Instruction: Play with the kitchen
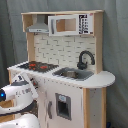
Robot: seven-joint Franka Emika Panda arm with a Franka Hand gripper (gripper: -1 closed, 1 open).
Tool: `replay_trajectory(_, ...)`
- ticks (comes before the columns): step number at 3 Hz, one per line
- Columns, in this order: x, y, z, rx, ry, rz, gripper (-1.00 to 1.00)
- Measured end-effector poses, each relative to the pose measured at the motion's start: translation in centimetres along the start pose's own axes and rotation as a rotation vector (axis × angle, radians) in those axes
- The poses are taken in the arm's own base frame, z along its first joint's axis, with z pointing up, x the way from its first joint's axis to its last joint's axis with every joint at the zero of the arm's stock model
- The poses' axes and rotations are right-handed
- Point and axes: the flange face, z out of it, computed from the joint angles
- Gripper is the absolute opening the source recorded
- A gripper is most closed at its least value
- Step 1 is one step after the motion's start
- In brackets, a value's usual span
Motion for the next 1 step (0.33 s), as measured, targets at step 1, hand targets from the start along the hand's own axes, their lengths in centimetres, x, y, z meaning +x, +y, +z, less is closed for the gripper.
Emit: replay_trajectory(1, 1.74, 0.03, -2.15, -0.021, 0.017, -0.079, 1.00)
